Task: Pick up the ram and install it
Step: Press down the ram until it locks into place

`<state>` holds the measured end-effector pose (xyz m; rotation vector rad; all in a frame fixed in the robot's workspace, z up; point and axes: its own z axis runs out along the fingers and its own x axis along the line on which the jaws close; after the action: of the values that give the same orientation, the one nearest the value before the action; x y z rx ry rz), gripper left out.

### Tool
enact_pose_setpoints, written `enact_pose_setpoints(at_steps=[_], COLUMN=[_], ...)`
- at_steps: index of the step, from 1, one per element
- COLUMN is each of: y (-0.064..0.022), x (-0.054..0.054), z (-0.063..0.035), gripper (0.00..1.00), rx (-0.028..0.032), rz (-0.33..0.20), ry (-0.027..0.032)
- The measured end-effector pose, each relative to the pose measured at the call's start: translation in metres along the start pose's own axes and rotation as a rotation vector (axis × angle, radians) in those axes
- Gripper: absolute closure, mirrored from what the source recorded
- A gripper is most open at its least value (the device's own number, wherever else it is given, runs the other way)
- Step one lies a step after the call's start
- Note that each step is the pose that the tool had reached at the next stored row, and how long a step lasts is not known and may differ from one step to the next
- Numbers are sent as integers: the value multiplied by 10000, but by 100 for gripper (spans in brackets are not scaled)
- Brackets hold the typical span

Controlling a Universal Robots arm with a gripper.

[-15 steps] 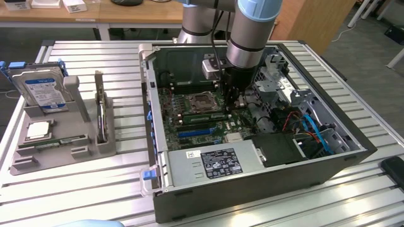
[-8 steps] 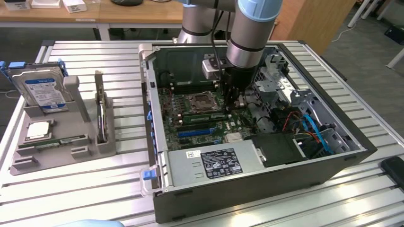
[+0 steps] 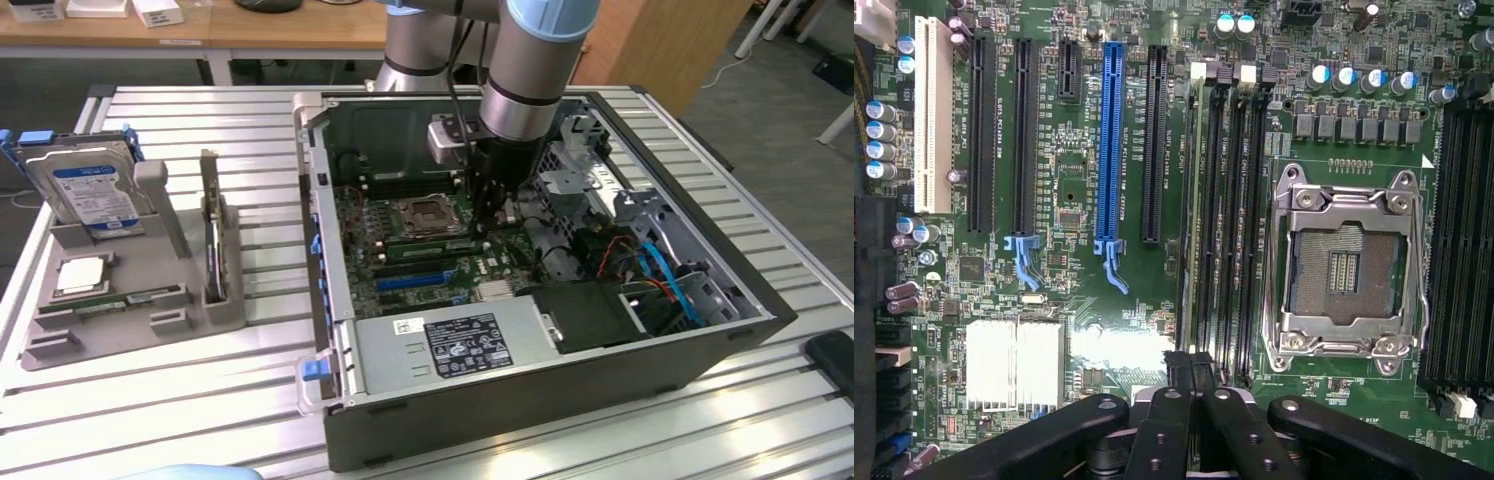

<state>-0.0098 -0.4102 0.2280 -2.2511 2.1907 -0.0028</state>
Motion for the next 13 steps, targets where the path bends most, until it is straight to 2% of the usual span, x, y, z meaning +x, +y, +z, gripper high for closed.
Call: enact_pose_setpoints(at_steps=[13], y=[-1], x=[0], z=[26], gripper=[90], rx=[5], rz=[-2], ry=[2])
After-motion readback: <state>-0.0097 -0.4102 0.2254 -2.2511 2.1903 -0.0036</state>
